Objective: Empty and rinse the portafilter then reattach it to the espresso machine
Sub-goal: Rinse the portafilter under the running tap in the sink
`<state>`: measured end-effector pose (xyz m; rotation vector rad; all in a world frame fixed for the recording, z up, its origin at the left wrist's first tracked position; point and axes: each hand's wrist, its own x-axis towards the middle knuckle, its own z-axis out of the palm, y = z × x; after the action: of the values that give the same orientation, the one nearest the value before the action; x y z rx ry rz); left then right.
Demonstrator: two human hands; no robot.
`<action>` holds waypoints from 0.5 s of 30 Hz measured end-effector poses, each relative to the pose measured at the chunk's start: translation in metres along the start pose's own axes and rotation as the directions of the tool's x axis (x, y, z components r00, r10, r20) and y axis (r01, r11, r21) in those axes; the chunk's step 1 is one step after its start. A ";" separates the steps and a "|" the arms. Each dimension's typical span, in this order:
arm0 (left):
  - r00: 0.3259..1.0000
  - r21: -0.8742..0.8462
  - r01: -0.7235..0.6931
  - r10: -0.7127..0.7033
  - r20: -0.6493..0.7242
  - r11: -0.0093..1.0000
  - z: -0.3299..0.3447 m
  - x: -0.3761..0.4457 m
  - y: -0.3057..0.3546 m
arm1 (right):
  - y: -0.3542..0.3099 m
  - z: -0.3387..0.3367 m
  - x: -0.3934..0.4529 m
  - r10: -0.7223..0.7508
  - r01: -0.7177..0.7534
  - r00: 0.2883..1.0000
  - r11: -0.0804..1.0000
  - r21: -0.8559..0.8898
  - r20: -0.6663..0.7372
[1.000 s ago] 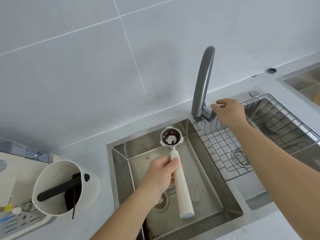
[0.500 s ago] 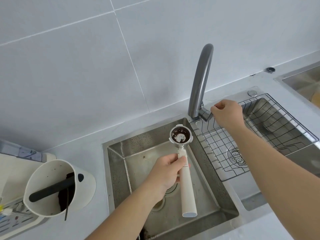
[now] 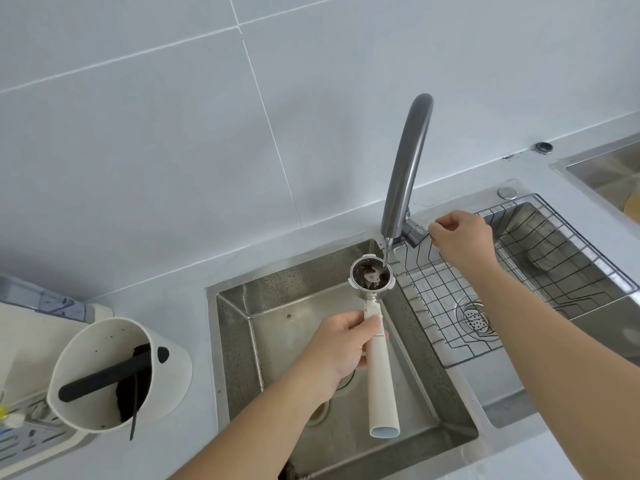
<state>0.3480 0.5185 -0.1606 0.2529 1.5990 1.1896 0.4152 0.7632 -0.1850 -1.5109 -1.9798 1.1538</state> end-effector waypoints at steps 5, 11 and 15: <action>1.000 0.016 -0.007 0.007 -0.008 1.000 0.000 0.002 -0.001 | 0.001 -0.001 0.000 -0.001 0.002 1.000 1.000 -0.003 0.011; 0.998 -0.161 0.045 -0.037 0.057 0.986 0.009 0.003 0.002 | 0.002 0.000 0.002 -0.001 0.001 1.000 1.000 -0.011 0.008; 0.986 -0.302 0.152 -0.124 0.108 0.941 0.010 0.001 0.007 | 0.003 0.000 0.003 0.005 -0.005 1.000 1.000 -0.010 0.009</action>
<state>0.3531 0.5283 -0.1548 -0.0109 1.3087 1.2809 0.4156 0.7663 -0.1879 -1.5194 -1.9919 1.1562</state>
